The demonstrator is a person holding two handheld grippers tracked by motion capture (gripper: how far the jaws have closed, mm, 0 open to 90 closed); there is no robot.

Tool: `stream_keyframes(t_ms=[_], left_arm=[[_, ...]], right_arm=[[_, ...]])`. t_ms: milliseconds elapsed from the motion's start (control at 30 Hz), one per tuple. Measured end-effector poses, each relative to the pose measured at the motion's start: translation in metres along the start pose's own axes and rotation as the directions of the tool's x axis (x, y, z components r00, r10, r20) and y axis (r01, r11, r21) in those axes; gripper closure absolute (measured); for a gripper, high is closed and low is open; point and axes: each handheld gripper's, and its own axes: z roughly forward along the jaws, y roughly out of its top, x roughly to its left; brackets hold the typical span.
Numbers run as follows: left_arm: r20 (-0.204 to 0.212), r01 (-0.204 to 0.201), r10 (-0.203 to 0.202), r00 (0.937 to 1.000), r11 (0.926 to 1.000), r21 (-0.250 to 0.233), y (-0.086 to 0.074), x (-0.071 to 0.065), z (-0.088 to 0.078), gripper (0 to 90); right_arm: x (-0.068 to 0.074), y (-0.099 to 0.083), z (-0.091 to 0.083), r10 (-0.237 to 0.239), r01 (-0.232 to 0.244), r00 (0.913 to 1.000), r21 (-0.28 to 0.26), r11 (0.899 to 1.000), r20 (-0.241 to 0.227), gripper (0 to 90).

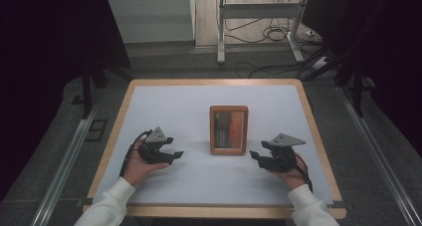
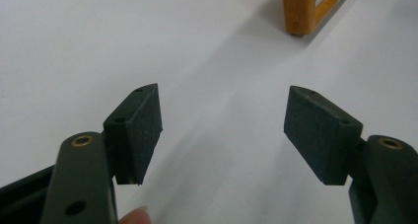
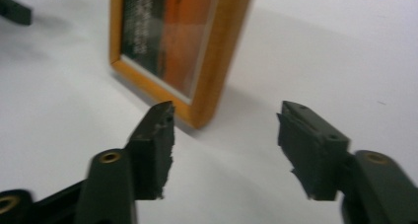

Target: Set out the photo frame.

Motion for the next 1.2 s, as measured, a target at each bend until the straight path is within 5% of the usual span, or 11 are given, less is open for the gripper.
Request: stream_keyframes(t_ms=[467, 1200], left_arm=[[0.0, 0.024, -0.024, 0.9997, 0.9997, -0.001, -0.009, -0.006, -0.004, 29.8], [-0.004, 0.028, -0.028, 0.9996, 0.9996, 0.001, -0.008, -0.006, -0.001, 29.2]], right_arm=[[-0.035, -0.049, -0.041, 0.046, -0.045, 0.9881, -0.016, 0.999, 0.146, 26.5], [-0.033, -0.051, -0.041, 0.039, -0.038, 0.988, -0.013, 0.999, 0.15, 22.6]])
